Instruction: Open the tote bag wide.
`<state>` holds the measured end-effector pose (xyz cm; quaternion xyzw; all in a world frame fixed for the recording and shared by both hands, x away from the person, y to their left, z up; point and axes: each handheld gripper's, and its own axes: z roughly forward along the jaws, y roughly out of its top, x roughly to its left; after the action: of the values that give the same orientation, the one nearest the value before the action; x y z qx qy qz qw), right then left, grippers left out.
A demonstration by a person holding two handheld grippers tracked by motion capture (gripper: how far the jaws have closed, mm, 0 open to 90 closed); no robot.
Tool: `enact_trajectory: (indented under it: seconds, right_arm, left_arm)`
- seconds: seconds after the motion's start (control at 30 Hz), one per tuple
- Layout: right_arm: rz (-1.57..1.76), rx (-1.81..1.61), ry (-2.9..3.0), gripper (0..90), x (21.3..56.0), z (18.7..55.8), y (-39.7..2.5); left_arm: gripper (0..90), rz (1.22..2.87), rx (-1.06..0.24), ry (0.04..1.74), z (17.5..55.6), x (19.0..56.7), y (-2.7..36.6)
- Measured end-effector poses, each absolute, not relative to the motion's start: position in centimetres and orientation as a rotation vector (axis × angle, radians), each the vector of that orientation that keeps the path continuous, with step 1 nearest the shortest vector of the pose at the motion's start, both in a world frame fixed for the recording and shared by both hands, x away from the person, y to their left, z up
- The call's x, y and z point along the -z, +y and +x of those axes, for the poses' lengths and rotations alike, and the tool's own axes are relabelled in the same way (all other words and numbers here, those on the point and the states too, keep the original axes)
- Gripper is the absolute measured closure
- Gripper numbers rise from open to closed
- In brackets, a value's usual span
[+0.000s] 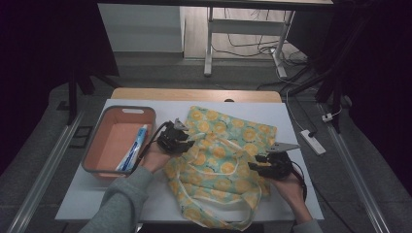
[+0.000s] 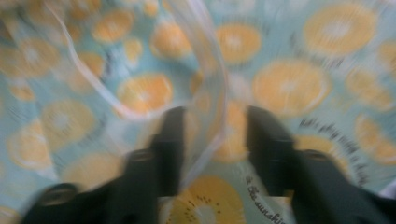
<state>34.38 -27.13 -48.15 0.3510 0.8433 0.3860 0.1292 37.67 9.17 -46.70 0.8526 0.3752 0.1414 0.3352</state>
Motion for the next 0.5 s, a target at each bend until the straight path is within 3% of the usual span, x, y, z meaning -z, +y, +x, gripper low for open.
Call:
enact_trajectory:
  seconds: [0.03,0.07,0.17,0.5]
  right_arm:
    - [0.997,-1.157,2.423,46.7,47.4,33.8,-27.1]
    - [0.971,-1.19,2.39,43.7,46.6,33.2,-27.0]
    - [0.878,-1.268,2.404,40.6,44.7,31.7,-26.0]
    - [0.588,-1.133,2.736,36.9,47.6,31.2,-18.7]
  left_arm:
    - [38.7,2.223,-0.387,0.988,37.1,46.2,9.2]
    - [32.0,2.221,-0.404,0.973,36.6,45.8,9.3]
    - [26.0,2.191,-0.42,0.952,35.3,44.8,9.7]
    - [31.4,2.235,-0.251,0.7,28.6,44.3,9.4]
